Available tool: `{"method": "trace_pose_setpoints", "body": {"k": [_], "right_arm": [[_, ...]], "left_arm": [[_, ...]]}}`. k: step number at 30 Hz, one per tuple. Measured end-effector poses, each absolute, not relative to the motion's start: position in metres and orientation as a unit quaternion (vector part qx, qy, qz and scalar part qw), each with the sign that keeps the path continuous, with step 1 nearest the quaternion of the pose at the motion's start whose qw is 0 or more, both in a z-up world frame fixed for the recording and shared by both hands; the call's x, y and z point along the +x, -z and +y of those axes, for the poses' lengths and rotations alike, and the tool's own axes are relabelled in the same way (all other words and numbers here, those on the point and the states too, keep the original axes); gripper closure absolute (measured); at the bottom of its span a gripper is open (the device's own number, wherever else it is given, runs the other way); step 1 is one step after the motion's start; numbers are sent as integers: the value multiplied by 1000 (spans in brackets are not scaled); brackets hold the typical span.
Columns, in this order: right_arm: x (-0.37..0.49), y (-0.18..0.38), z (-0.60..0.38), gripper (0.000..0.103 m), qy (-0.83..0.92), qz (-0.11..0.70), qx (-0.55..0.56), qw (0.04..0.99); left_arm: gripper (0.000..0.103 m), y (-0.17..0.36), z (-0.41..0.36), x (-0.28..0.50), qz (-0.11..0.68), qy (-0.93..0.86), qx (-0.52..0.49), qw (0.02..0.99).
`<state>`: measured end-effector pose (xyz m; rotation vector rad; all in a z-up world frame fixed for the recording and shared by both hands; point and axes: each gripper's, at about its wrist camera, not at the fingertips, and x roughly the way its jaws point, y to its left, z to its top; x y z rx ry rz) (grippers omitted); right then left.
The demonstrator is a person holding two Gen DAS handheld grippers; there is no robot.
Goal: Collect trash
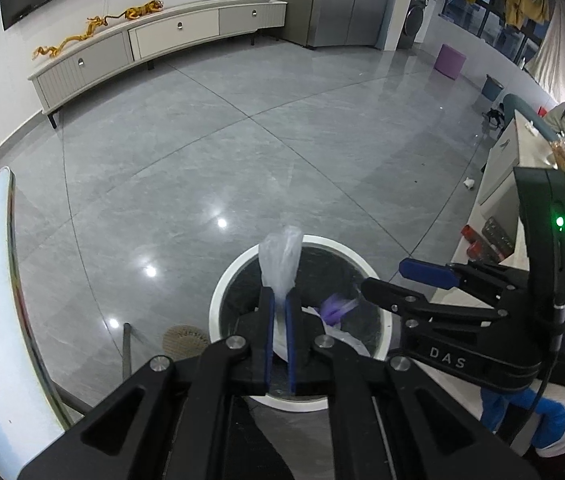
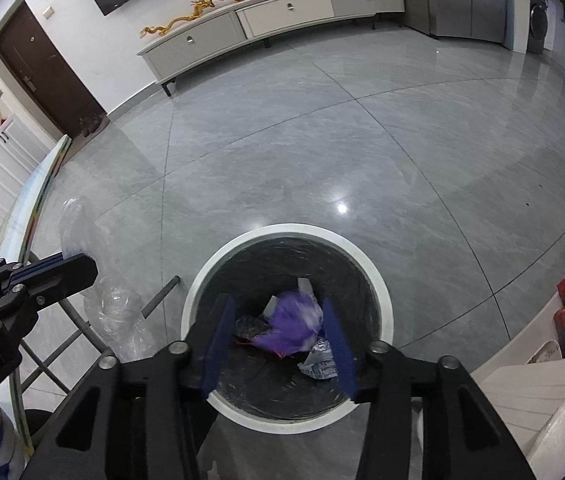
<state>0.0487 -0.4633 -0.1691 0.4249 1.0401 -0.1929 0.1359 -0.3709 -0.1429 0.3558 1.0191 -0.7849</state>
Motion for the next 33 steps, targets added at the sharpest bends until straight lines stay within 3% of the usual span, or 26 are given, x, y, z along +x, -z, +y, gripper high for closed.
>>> {"method": "trace_pose_setpoints", "body": {"k": [14,16,18,33], "right_arm": [[35,150,-458,52,105,473,198,852],[32,147,-457,52,108,470,198,854],[29,145,-459,52,113,467,196,855],[9,113,-455,52,121,425,198,875]], "left_arm": [[94,134,-365,127,468,376,152,785],[80,133,-365,127,466,376,151,787],[46,130,-364,125,456,371,149,796],[45,80,-333,97,381,344,150,845]]}}
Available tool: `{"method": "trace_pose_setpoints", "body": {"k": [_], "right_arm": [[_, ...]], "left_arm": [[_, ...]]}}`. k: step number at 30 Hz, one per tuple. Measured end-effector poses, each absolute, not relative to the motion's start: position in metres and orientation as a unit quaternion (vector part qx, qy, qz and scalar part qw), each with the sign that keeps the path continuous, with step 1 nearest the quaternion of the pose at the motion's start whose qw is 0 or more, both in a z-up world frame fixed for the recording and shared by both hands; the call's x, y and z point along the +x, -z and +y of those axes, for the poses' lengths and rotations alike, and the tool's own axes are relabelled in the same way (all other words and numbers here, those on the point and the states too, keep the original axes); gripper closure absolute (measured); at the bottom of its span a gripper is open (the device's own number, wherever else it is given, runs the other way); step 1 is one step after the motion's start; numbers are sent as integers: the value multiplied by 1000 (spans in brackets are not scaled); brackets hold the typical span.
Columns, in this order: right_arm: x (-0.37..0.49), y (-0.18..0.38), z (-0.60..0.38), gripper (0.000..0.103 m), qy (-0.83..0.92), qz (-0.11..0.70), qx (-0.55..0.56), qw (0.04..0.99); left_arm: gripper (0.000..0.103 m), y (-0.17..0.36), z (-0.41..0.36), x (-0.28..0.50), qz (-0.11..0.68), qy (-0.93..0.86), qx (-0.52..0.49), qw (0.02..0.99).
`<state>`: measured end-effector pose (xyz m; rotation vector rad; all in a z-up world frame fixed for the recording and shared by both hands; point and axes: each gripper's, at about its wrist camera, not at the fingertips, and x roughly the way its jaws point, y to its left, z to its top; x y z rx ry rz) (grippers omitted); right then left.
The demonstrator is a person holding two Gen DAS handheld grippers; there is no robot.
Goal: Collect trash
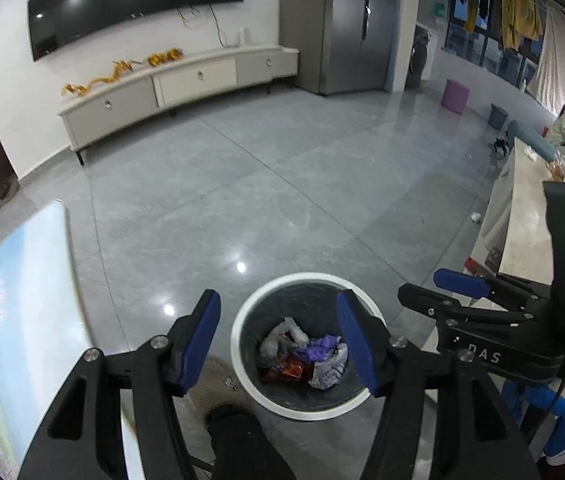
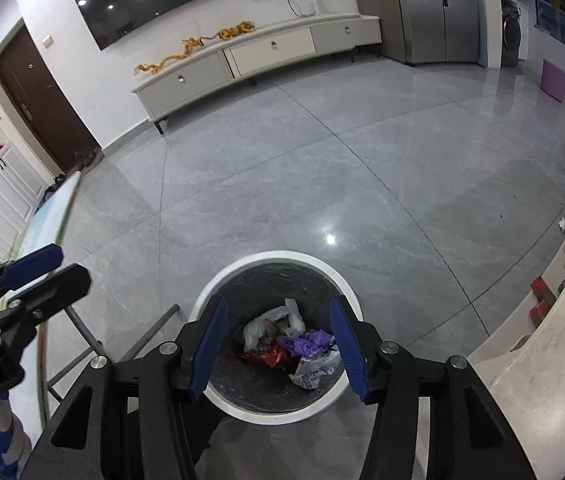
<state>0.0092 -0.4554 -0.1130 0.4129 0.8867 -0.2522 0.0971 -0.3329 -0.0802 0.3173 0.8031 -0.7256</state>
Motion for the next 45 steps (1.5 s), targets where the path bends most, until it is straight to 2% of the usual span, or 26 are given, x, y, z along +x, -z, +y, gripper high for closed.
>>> {"method": "trace_pose_setpoints", "body": {"k": [7,26,35,45], "right_arm": [[7,94,-437,50,104,403,185,890],[7,72,-404,48,78,386,155,906],[9,59,-378,46,55,376,147,913],[7,29,-327,36,27,352,119,928]], "left_arm": [[45,58,-310,89,360,336,139,859],[44,43,-277,70,344,319,120,875],[44,28,-237,61,327,278,106,897],[30,0,-168,43,291,220,72,928]]}}
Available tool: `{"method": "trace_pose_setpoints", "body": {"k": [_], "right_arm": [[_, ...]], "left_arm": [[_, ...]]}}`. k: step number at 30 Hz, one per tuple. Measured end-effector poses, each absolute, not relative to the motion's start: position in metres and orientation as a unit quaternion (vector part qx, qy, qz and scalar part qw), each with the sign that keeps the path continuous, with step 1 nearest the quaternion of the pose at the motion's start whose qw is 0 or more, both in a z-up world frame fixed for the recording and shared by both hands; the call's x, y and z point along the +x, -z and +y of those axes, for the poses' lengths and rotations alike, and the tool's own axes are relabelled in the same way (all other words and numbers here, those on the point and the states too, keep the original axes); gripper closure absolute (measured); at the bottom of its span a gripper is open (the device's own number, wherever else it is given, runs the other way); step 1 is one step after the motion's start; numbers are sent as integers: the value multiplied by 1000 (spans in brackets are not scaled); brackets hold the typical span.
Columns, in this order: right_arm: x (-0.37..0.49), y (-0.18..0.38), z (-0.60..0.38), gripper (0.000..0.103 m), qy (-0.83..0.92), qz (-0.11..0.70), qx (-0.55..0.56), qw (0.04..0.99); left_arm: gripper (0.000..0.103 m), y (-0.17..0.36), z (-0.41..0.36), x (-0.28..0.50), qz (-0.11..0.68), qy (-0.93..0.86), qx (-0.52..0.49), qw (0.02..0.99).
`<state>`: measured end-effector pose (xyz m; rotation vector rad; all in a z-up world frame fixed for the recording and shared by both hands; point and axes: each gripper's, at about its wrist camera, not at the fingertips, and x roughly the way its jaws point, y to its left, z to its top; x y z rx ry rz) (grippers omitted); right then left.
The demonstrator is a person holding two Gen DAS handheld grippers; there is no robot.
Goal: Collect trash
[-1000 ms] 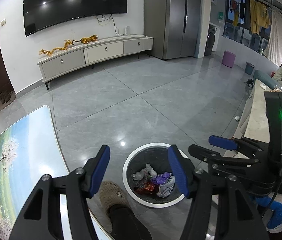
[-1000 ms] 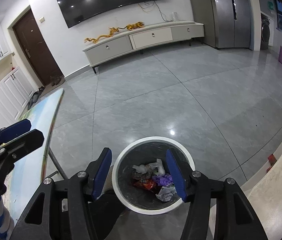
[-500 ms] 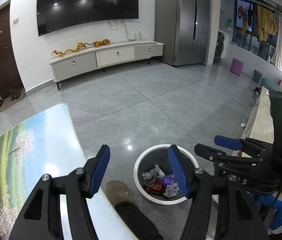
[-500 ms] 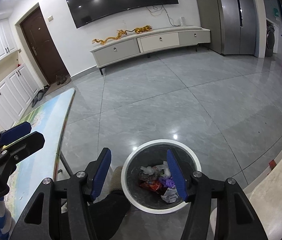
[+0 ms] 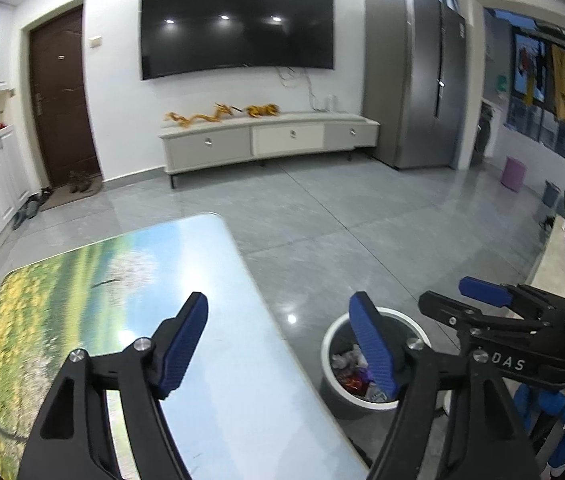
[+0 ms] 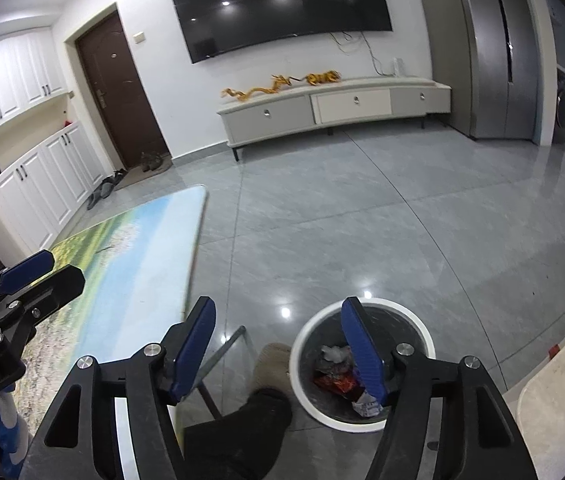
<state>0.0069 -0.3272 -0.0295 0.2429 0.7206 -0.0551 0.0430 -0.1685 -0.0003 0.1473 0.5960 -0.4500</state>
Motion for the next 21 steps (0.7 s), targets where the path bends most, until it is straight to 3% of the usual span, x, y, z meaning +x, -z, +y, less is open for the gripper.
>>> {"method": "trace_pose_setpoints", "body": {"k": [11,13,17,21], "right_arm": [[3,-4,-263,18,8,322,73,944],[0,-9,-254,11,9,315,65,947],[-1,-15,-237,5,9,305,56,951],[0,-19,-224,0,12,296,46,954]], "left_arm": [[26,-32,-81,18,241,148,34,959],[25,-40,-64,14,229,129,29,964],[7,-50,-38,8,208,95,23,973],[0,-55,-15,4,193,73,16,978]]}}
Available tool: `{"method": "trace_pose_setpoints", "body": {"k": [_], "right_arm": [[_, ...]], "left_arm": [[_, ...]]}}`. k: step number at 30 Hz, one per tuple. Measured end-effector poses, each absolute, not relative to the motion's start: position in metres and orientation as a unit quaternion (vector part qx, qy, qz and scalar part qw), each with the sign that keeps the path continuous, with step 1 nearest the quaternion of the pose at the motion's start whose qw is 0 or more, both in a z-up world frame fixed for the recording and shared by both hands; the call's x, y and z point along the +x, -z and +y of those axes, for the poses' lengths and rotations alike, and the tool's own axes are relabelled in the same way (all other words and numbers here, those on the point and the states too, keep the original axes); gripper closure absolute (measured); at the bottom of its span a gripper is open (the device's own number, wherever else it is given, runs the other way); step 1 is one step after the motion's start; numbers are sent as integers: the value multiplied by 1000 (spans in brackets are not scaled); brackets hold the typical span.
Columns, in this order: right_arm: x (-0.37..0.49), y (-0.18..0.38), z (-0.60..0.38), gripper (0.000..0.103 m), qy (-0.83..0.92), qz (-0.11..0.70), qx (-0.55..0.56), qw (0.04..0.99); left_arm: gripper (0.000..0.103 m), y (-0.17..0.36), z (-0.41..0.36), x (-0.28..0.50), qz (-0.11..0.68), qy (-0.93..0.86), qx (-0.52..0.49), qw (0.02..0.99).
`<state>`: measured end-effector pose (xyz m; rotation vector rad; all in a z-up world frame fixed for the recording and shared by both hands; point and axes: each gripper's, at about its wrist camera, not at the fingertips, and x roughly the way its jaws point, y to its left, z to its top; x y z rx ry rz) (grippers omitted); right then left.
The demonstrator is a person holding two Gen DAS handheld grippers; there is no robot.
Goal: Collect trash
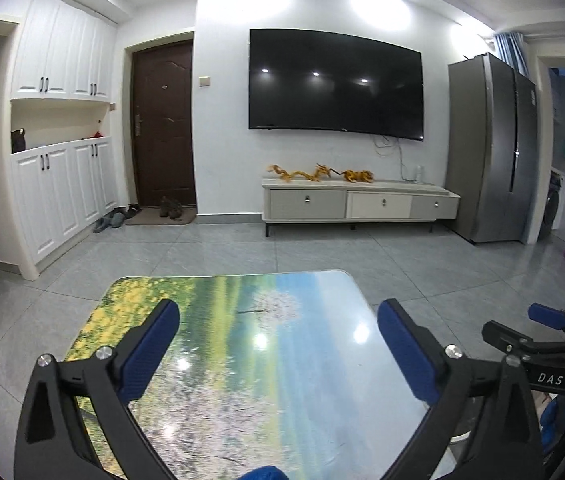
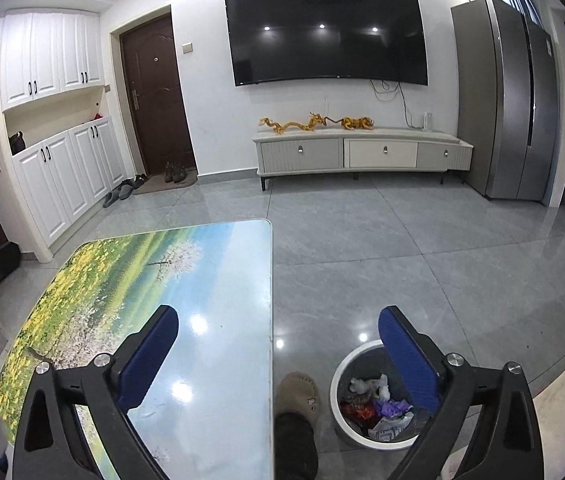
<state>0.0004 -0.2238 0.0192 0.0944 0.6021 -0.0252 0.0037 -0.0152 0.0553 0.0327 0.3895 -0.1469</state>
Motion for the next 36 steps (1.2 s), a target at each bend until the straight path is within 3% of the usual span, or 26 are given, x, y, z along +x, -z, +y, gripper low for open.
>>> {"method": "trace_pose_setpoints", "body": {"k": [19,36], "right_arm": [[9,-18,-194,0,64,280,25,958],[21,-10,-182,0,97,282,16,954]], "left_arm": [[0,-34,57,21,200,30,-6,979],[0,-20,68,44,227,54,-14,972]]}}
